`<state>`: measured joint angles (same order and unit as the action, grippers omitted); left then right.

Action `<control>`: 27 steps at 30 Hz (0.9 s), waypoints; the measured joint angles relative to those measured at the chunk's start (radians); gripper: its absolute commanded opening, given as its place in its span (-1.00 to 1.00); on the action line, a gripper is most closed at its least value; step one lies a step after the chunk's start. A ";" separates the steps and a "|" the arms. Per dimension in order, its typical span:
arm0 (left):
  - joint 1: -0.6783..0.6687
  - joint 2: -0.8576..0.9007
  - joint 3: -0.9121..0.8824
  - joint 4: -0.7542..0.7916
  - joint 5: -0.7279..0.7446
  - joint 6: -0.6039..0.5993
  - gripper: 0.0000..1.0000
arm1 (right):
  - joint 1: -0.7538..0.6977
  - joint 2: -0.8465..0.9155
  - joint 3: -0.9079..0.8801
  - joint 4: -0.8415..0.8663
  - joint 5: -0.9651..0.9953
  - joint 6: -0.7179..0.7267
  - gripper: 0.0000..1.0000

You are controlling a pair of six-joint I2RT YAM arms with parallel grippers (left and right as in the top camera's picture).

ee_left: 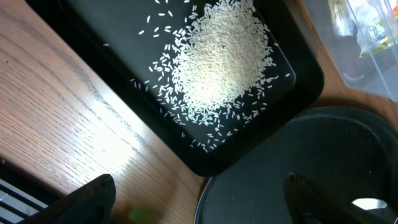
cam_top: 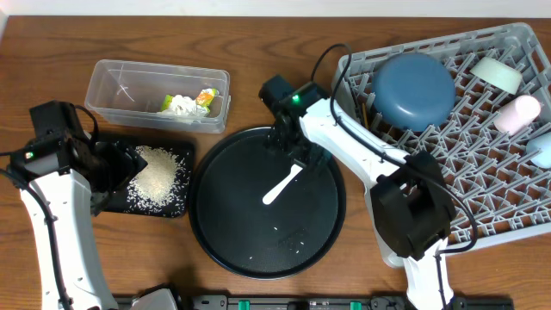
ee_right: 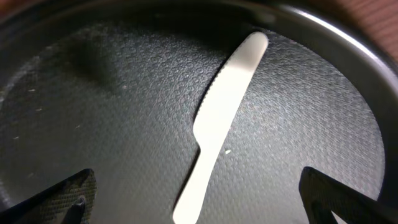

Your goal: Sort waste into correct bins and load items into the dishwasher rack

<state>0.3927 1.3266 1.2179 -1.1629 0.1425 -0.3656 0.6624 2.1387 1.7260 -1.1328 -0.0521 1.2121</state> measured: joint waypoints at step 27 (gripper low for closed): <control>0.000 0.000 0.000 0.000 0.000 0.000 0.75 | 0.018 -0.008 -0.208 0.220 0.046 0.040 0.21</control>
<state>0.3927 1.3266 1.2179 -1.1633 0.1425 -0.3660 0.6807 2.1304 1.5177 -0.9123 -0.0059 1.2522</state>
